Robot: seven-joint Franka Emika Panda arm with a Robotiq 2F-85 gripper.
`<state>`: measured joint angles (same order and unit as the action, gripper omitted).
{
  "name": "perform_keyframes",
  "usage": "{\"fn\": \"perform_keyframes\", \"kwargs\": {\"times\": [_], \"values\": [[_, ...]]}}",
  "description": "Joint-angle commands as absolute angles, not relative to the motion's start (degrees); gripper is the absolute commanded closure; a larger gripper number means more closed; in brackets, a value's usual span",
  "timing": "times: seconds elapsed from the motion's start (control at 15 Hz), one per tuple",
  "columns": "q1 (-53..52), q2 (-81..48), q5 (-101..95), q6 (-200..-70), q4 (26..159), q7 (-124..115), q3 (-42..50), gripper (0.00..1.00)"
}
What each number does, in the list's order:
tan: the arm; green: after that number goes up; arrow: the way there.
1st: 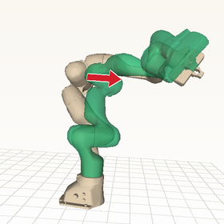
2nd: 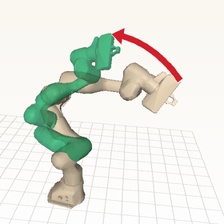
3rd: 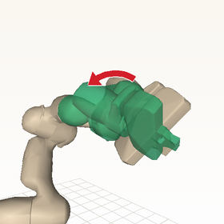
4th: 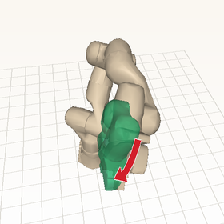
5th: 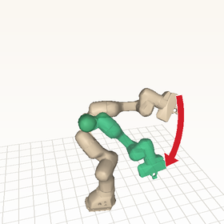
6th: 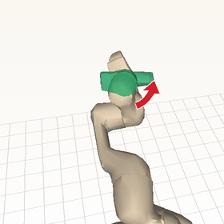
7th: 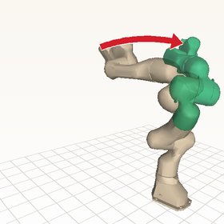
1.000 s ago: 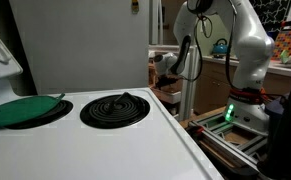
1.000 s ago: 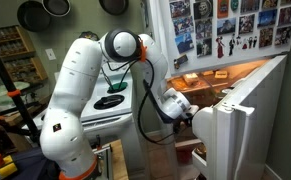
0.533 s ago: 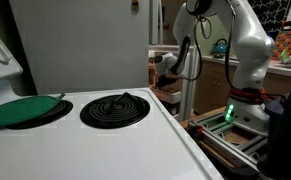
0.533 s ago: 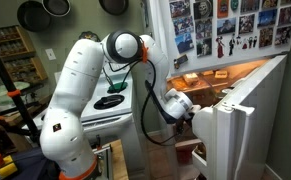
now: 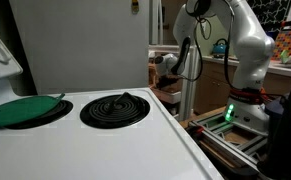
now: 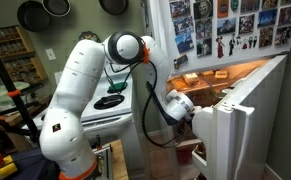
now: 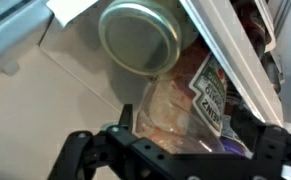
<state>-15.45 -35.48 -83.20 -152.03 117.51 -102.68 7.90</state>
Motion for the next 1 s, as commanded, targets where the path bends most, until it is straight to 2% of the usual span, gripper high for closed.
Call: {"fn": "perform_keyframes", "kwargs": {"times": [0.0, 0.07, 0.13, 0.47, 0.93], "values": [[-13.7, -36.9, -81.8, -154.9, 116.9, -99.0, 7.3, 0.11], [-13.4, -37.0, -81.6, -155.5, 116.9, -98.3, 7.2, 0.31], [-13.2, -37.1, -81.4, -156.1, 116.8, -97.7, 7.2, 0.31], [-12.6, -37.3, -81.3, -157.8, 116.4, -95.9, 7.1, 0.69], [-13.8, -35.1, -83.4, -157.5, 117.4, -97.2, 7.3, 0.73]]}}
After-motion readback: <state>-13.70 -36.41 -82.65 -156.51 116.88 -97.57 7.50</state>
